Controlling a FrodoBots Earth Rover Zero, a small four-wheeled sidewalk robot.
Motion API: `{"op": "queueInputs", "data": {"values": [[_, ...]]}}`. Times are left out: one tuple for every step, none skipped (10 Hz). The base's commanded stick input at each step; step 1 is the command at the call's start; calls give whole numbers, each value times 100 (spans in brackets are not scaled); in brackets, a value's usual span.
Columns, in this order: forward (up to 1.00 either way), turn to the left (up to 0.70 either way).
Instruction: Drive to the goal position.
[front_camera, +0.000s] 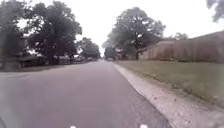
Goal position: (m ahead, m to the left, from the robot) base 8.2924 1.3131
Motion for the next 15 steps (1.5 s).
{"op": "queueInputs", "data": {"values": [[100,0],[100,0],[100,0],[100,0],[100,0],[100,0],[100,0],[100,0],[100,0],[100,0],[100,0],[100,0],[100,0],[100,0],[100,0]]}}
